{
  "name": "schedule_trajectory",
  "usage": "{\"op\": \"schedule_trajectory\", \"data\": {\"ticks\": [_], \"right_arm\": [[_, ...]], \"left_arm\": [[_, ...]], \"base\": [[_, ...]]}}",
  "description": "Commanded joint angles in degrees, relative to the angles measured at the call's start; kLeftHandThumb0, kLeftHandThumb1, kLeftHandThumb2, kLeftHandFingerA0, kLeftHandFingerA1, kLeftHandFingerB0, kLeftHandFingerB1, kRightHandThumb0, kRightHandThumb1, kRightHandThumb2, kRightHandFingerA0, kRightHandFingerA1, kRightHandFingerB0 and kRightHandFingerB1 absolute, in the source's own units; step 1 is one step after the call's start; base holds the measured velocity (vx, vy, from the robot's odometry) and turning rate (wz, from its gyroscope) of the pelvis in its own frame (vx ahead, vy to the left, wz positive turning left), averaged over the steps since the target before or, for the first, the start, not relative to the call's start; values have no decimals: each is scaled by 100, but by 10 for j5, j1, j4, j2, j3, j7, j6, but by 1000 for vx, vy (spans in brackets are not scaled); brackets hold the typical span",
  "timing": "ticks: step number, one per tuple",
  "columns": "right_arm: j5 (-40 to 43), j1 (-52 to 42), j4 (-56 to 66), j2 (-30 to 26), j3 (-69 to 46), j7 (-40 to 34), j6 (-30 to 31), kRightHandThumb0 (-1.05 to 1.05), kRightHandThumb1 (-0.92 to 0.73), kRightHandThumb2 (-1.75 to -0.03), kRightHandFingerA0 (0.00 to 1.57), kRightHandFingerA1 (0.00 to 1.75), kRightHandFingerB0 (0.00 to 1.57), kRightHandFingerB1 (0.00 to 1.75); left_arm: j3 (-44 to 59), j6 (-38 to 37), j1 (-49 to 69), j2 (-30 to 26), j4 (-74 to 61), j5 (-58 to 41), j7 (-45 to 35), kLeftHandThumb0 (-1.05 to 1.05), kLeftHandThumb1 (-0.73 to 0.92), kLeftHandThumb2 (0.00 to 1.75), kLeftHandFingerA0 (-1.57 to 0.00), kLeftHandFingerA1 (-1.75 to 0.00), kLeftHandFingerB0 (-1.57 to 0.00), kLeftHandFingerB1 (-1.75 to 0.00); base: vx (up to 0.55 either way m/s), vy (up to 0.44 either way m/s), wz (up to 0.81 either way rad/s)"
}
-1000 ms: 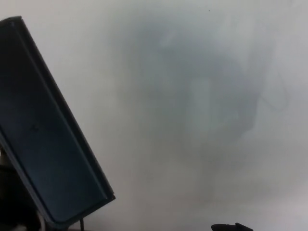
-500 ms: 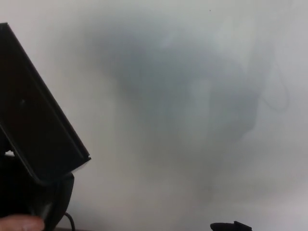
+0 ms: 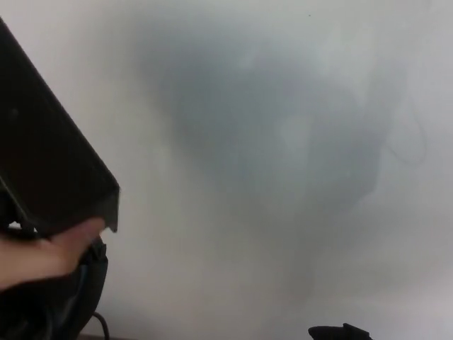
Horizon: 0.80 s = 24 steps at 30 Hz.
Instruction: A magnetic marker holder is on the left hand side of the white board, the robot put the index and middle finger into the opening of the container and pull off the magnetic holder and hand it to a human on the left hand side.
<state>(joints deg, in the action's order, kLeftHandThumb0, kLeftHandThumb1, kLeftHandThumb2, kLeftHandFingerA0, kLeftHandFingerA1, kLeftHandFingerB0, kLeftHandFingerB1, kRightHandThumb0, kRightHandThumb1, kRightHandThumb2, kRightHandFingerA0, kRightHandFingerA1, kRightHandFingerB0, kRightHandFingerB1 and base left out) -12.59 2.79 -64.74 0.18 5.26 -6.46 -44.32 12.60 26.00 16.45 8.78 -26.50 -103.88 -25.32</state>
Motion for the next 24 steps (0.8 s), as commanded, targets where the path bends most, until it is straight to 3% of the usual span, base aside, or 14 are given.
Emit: {"op": "schedule_trajectory", "data": {"ticks": [1, 15, 16, 24], "right_arm": [[-5, 3, 2, -10, 3, -10, 5, -64, -85, -65, 81, 59, 68, 49], [-8, 10, 5, -9, 8, -15, 9, -63, -85, -65, 82, 60, 69, 49], [-8, 12, 5, -9, 8, -16, 10, -64, -85, -65, 82, 61, 68, 50], [-6, 11, 9, -10, 9, -13, 10, -64, -84, -65, 82, 62, 68, 49]], "left_arm": [[2, 4, 1, -8, -1, -7, -2, -90, 80, 66, -75, -43, -44, -34], [4, 11, -9, -21, 14, -2, -7, -87, 77, 65, -74, -42, -44, -34], [4, 16, -12, -25, 26, 1, -14, -90, 63, 98, -66, -54, -39, -46], [3, 38, -16, -63, 117, 51, -32, -99, 64, 99, -62, -51, -36, -43]], "base": [[0, 0, 0], [0, 0, 0], [0, 0, 0], [0, 0, 0]]}}
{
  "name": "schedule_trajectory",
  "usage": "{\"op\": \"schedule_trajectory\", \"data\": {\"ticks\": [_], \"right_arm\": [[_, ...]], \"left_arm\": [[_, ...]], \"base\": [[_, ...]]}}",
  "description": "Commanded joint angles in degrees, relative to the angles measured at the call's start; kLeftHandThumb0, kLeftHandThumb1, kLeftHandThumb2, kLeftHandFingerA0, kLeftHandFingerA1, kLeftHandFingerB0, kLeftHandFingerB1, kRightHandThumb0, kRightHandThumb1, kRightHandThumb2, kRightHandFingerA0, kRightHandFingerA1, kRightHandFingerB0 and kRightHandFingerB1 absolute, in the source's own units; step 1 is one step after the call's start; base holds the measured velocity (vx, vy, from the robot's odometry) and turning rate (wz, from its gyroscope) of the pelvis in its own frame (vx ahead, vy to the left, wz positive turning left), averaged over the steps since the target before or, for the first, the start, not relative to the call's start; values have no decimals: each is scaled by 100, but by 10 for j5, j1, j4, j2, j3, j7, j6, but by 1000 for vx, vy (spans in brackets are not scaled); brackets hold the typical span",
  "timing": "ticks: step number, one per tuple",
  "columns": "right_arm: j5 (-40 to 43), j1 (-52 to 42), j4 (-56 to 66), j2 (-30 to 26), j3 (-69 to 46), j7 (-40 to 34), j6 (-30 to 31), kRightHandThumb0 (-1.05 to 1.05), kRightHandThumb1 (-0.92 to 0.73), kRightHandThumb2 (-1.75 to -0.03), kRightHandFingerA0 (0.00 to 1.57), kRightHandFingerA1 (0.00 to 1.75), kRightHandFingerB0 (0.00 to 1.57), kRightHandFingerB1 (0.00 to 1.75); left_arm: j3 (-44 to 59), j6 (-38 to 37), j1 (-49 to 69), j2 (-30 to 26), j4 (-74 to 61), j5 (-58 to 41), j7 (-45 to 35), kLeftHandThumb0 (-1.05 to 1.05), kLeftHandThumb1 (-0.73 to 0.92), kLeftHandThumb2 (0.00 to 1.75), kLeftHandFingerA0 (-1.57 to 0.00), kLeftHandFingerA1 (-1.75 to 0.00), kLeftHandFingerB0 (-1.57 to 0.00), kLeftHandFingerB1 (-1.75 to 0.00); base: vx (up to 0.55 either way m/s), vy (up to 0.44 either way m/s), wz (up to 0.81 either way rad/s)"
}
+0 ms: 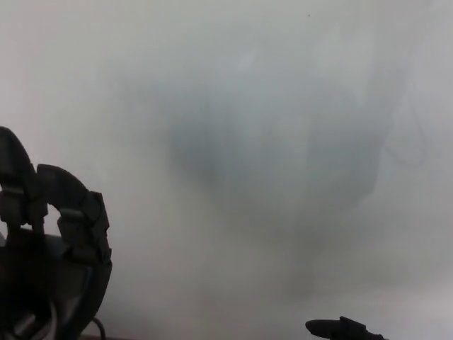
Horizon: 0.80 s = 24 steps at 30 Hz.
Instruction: A magnetic marker holder is on the left hand side of the white board, the robot put the index and middle finger into the opening of the container and pull off the magnetic holder and hand it to a human on the left hand side.
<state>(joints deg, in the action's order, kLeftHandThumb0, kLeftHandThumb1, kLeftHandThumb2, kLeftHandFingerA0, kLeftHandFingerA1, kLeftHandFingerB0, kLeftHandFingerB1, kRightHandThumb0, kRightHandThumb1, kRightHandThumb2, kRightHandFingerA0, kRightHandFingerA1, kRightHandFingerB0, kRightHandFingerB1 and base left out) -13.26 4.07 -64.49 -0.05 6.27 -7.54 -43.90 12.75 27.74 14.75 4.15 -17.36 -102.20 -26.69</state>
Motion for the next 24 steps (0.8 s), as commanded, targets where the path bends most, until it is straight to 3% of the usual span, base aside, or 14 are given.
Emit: {"op": "schedule_trajectory", "data": {"ticks": [1, 2, 3, 5, 6, 8, 9, 12, 13, 19, 20, 21, 22, 24], "right_arm": [[1, -3, 7, -9, -1, -2, 6, -64, -84, -65, 81, 60, 69, 49], [2, -4, 7, -9, -1, -1, 6, -64, -84, -65, 81, 60, 69, 49], [3, -7, 8, -10, -2, 0, 4, -63, -84, -65, 81, 60, 69, 49], [3, -9, 8, -10, -2, 0, 3, -63, -84, -65, 81, 60, 69, 49], [2, -9, 11, -12, -2, 0, 5, -63, -84, -65, 81, 60, 67, 48], [8, -11, 9, -11, -4, 5, 1, -63, -83, -65, 78, 58, 65, 47], [10, -12, 8, -11, -6, 7, -1, -64, -83, -65, 77, 57, 64, 47], [11, -13, 7, -11, -6, 9, -3, -64, -83, -65, 77, 57, 64, 47], [12, -14, 7, -10, -7, 9, -2, -63, -84, -65, 76, 57, 64, 47], [18, -15, 7, -8, -10, 14, -3, -63, -83, -65, 75, 56, 63, 47], [22, -16, 7, -7, -13, 18, -4, -63, -84, -65, 74, 55, 63, 47], [26, -17, 7, -6, -15, 22, -5, -63, -84, -65, 74, 55, 63, 47], [28, -18, 8, -6, -16, 24, -5, -64, -84, -65, 73, 54, 62, 47], [30, -19, 8, -6, -17, 26, -5, -64, -84, -65, 73, 54, 62, 47]], "left_arm": [[-9, -18, 2, -36, 73, 129, -39, -99, 83, 66, -52, -39, -33, -34], [-17, -47, 3, -51, 107, 199, -54, -99, 83, 66, -52, -39, -33, -34], [-35, -96, 5, -78, 170, 303, -85, -98, 66, 105, -36, -49, -18, -42], [-47, -122, 5, -93, 205, 345, -105, -98, 66, 105, -36, -49, -18, -42], [-64, -167, -4, -109, 270, 391, -136, -96, 82, 66, -33, -35, -20, -29], [-91, -232, -5, -130, 330, 464, -143, -94, 77, 64, -29, -33, -16, -27], [-101, -252, -4, -138, 345, 488, -141, -94, 61, 99, -17, -44, -3, -35], [-114, -276, -6, -146, 364, 508, -143, -94, 61, 99, -17, -44, -3, -35], [-126, -300, -10, -153, 385, 535, -132, -94, 60, 96, -8, -36, -11, -27], [-174, -367, -37, -175, 482, 604, -106, -89, 57, 96, -5, -19, -6, -20], [-185, -377, -43, -180, 501, 618, -98, -91, 72, 65, 0, -22, -6, -26], [-197, -390, -49, -185, 522, 633, -89, -91, 72, 65, 0, -22, -6, -26], [-203, -398, -51, -188, 531, 642, -85, -86, 56, 96, -3, -18, -6, -24], [-212, -411, -55, -191, 546, 649, -81, -86, 56, 96, -3, -18, -6, -24]], "base": [[0, 0, 0], [0, 0, 0], [0, 0, 0], [0, 0, 0], [0, 0, 0], [0, 0, 0], [0, 0, 0], [0, 0, 0], [0, 0, 0], [0, 0, 0], [0, 0, 0], [0, 0, 0], [0, 0, 0], [0, 0, 0]]}}
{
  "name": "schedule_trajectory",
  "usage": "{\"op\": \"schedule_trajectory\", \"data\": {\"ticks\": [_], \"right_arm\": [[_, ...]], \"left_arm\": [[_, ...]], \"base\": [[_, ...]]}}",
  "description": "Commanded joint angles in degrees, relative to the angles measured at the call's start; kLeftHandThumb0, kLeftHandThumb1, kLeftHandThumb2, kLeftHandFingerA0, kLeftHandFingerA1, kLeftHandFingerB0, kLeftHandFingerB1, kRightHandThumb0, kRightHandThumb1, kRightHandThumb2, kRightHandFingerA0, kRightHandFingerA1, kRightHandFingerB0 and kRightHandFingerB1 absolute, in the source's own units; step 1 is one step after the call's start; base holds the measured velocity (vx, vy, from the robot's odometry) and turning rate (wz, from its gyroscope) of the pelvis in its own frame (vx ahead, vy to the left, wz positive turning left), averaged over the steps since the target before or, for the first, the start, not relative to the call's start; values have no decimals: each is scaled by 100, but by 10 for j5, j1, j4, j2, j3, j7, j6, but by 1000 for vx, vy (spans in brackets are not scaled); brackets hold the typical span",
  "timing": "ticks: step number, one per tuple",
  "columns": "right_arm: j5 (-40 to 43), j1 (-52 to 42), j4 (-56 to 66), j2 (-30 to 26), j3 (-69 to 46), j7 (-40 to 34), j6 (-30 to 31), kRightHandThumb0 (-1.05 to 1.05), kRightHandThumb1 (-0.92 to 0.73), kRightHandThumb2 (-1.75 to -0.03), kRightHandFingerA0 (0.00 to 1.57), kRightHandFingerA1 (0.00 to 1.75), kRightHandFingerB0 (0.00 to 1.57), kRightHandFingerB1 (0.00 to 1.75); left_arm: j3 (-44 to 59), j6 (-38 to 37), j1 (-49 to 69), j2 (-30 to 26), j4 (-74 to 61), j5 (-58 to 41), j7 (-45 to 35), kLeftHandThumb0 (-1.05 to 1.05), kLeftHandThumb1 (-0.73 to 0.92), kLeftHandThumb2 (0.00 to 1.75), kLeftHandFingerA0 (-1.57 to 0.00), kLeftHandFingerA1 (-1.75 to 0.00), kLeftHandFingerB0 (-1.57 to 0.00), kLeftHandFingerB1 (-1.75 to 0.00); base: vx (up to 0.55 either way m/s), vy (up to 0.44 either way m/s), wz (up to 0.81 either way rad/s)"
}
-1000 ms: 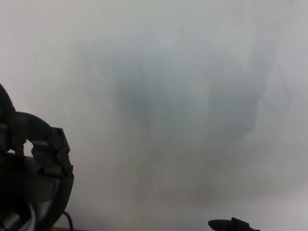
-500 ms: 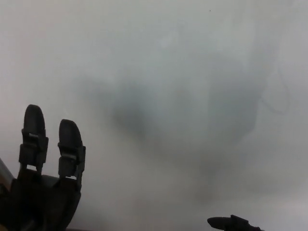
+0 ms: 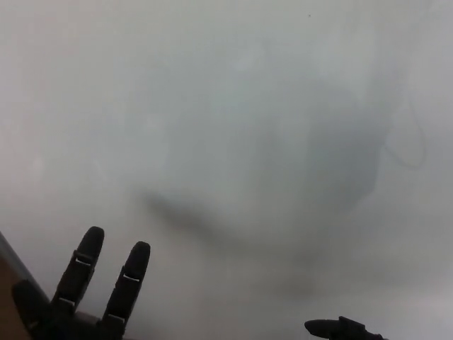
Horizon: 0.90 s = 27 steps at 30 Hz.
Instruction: A magnetic marker holder is on the left hand side of the white board, the robot put the index and middle finger into the opening of the container and pull off the magnetic holder and hand it to a human on the left hand side.
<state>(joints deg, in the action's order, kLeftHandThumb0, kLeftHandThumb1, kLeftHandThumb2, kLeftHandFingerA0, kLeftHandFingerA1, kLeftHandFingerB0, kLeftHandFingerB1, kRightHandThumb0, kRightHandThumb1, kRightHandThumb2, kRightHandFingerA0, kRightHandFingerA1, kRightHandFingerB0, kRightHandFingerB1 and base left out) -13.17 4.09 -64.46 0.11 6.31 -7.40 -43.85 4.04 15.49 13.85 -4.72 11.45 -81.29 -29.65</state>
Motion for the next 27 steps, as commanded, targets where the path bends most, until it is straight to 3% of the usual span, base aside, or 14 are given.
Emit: {"op": "schedule_trajectory", "data": {"ticks": [1, 2, 3, 4, 6, 7, 13, 19, 20, 21, 22, 27], "right_arm": [[29, -19, 7, -7, -17, 24, -6, -64, -84, -65, 73, 54, 62, 47], [45, -22, 5, -4, -26, 41, -6, -65, -84, -65, 71, 53, 61, 47], [50, -23, 4, -3, -29, 46, -6, -65, -84, -65, 71, 53, 61, 47], [56, -22, 3, -2, -32, 51, -5, -66, -84, -65, 71, 53, 62, 47], [60, -21, 3, -1, -36, 56, -2, -66, -84, -65, 71, 53, 62, 47], [74, -17, 2, 6, -43, 71, 3, -65, -83, -65, 68, 54, 60, 47], [164, -20, 15, 35, -94, 167, 55, -62, -79, -63, 61, 53, 55, 47], [177, -27, 33, 48, -104, 179, 58, -66, -79, -64, 60, 51, 51, 42], [159, -22, 25, 45, -99, 163, 48, -62, -65, -100, 50, 62, 37, 52], [138, -17, 15, 41, -93, 143, 37, -62, -65, -100, 50, 62, 37, 52], [120, -12, 5, 39, -88, 124, 32, -60, -82, -65, 60, 50, 42, 38], [92, 6, -12, 39, -82, 98, 27, -63, -82, -65, 62, 49, 41, 37]], "left_arm": [[-126, -291, -47, -103, 260, 440, -52, -86, 56, 96, -3, -18, -6, -24], [-156, -318, -50, -114, 292, 483, -22, -92, 64, 60, -7, -29, -12, -27], [-166, -327, -51, -117, 303, 495, -14, -92, 64, 60, -7, -29, -12, -27], [-176, -337, -53, -121, 311, 510, -2, -40, 18, 89, -1, -50, 0, -48], [-187, -351, -56, -124, 323, 522, 9, -40, 18, 89, -1, -50, 0, -48], [-195, -361, -56, -129, 335, 533, 15, -89, 69, 62, -19, -34, -21, -28], [-220, -375, -44, -132, 368, 545, 46, -90, 77, 64, -17, -32, -25, -29], [-208, -356, -39, -124, 386, 507, 55, -90, 87, 67, -17, -32, -21, -28], [-207, -357, -42, -122, 391, 504, 52, -39, 37, 102, -1, -50, 0, -47], [-206, -360, -46, -120, 398, 500, 50, -39, 37, 102, -1, -50, 0, -47], [-204, -358, -53, -119, 403, 496, 47, -39, 37, 102, -1, -50, 0, -47], [-193, -345, -80, -117, 426, 481, 42, -39, 35, 100, -1, -50, 0, -47]], "base": [[0, 0, 0], [0, 0, 0], [0, 0, 0], [0, 0, 0], [0, 0, 0], [0, 0, 0], [0, 0, 0], [0, 0, 0], [0, 0, 0], [0, 0, 0], [0, 0, 0], [0, 0, 0]]}}
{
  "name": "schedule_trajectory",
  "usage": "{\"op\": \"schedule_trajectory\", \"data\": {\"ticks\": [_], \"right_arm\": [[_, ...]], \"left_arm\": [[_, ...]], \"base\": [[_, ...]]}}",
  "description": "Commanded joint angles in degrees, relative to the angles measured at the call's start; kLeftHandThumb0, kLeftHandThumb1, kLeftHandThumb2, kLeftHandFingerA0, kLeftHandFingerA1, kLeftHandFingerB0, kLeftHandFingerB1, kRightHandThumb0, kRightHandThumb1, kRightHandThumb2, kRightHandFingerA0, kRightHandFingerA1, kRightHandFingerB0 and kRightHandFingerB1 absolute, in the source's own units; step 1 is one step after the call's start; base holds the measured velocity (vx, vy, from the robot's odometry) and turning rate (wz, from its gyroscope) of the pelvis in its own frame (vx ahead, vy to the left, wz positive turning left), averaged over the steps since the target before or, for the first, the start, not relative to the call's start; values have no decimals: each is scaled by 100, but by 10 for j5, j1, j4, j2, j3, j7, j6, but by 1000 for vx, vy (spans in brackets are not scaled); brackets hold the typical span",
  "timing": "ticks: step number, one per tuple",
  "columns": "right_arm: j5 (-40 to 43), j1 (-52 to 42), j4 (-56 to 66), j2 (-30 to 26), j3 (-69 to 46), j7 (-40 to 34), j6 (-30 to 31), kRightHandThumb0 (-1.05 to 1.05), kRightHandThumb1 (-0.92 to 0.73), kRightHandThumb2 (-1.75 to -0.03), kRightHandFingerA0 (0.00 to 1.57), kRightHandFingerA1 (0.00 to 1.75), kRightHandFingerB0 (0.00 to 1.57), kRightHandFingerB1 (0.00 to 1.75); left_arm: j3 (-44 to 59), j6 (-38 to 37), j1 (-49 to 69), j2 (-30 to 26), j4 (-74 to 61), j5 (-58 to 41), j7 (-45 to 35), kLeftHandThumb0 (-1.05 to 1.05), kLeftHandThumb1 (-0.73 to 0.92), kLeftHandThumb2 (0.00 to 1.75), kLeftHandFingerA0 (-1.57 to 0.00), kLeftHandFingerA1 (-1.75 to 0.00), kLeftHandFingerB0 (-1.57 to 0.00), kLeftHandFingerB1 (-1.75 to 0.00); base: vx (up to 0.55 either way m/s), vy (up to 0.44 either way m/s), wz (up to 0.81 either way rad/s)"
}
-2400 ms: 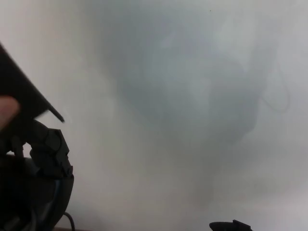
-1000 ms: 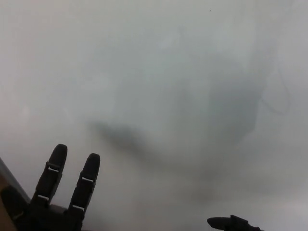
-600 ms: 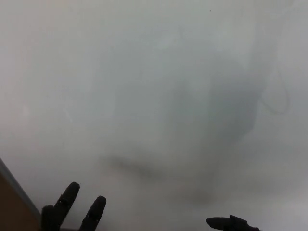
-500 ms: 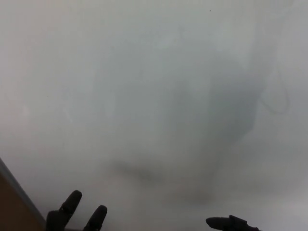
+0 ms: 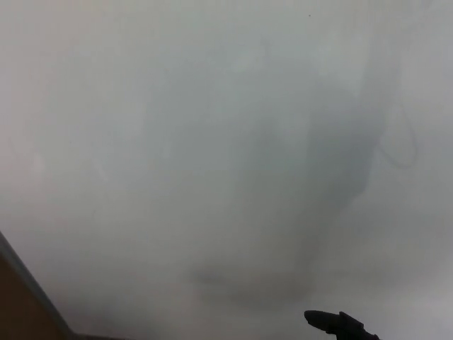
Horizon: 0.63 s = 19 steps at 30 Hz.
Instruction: A magnetic marker holder is on the left hand side of the white board, the robot put the index and middle finger into the opening of the container and pull off the magnetic holder and hand it to a human on the left hand side.
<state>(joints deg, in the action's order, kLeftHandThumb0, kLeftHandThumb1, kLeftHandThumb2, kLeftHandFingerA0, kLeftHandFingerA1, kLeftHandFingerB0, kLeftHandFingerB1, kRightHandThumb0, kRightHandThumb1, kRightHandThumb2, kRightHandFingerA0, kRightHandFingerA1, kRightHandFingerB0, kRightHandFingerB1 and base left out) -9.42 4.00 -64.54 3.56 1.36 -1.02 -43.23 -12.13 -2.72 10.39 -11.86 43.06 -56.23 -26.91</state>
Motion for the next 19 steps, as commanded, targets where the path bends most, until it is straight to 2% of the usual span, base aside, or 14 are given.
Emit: {"op": "schedule_trajectory", "data": {"ticks": [1, 2, 3, 11, 12, 13, 14, 19], "right_arm": [[69, 11, -12, 8, -43, 46, 28, -65, -64, -99, 54, 63, 34, 52], [72, 12, -12, 9, -46, 50, 31, -65, -64, -99, 54, 63, 34, 52], [76, 14, -13, 9, -50, 52, 33, -62, -81, -65, 61, 51, 41, 37], [78, 7, -18, 10, -66, 63, 38, -61, -81, -65, 59, 51, 41, 38], [77, -35, -20, 12, -64, 72, 21, -62, -65, -98, 52, 63, 36, 52], [77, -66, -22, 14, -63, 79, 8, -62, -65, -98, 52, 63, 36, 52], [73, -109, -27, 18, -61, 81, -17, -60, -81, -65, 59, 52, 45, 40], [79, -110, -19, 23, -68, 81, -7, -61, -80, -65, 61, 51, 45, 40]], "left_arm": [[-29, -165, -51, -44, 118, 230, 12, -89, 79, 64, -18, -34, -17, -28], [-29, -166, -53, -43, 122, 230, 12, -89, 79, 64, -18, -34, -17, -28], [-28, -166, -55, -42, 124, 232, 12, -89, 79, 64, -18, -34, -17, -28], [-16, -188, -59, -31, 158, 247, -2, -88, 79, 64, -22, -36, -19, -28], [-18, -200, -24, -30, 164, 251, -8, -88, 79, 64, -23, -36, -18, -28], [-19, -210, 2, -29, 168, 255, -14, -88, 79, 64, -23, -36, -18, -28], [-20, -223, 36, -30, 174, 262, -23, -87, 80, 64, -22, -37, -16, -26], [-8, -223, 28, -23, 175, 278, -17, -88, 79, 65, -27, -36, -21, -28]], "base": [[0, 0, 0], [0, 0, 0], [0, 0, 0], [0, 0, 0], [0, 0, 0], [0, 0, 0], [0, 0, 0], [0, 0, 0]]}}
